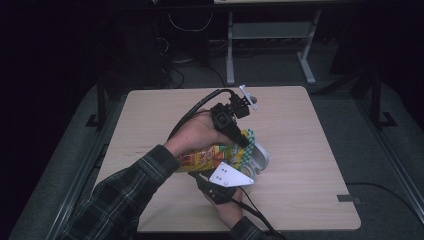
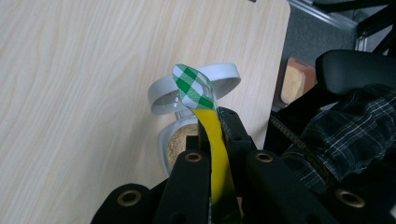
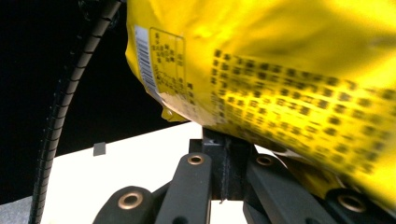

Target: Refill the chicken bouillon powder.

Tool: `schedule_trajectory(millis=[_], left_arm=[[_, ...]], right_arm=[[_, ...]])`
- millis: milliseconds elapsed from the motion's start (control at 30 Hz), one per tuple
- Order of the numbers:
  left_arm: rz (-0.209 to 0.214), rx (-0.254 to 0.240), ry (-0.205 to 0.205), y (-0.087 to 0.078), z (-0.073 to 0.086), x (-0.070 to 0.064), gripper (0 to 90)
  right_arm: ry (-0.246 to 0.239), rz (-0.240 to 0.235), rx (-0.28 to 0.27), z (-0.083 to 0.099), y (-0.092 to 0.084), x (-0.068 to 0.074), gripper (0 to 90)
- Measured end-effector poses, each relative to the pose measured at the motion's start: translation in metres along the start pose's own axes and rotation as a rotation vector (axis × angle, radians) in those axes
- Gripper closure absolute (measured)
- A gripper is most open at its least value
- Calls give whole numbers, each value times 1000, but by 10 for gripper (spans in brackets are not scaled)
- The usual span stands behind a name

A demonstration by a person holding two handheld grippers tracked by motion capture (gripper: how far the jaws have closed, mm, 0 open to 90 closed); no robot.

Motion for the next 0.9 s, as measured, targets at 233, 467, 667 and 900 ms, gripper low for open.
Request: schedule_trajectory(millis=[233, 467, 667, 900], left_arm=[[21, -47, 30, -8, 10, -2, 895], [48, -112, 70, -22, 22, -2, 897], [54, -167, 67, -32, 31, 1, 898], [69, -222, 80, -41, 40, 3, 899]], right_arm=[[-6, 7, 33, 2, -1, -1, 899], [1, 22, 68, 2, -3, -3, 899], [-4, 28, 105, 1, -5, -7, 898], [-5, 43, 146, 0, -7, -10, 890]])
Point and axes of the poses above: each handheld gripper's, and its own axes: y roughly forward along the jaws, z roughly out of its underside, x roughly to its left, the point moved 1 cm from there along y, roughly forward along the jaws, and after that the axes turned 7 degrees about z, right-handed, at the moved point
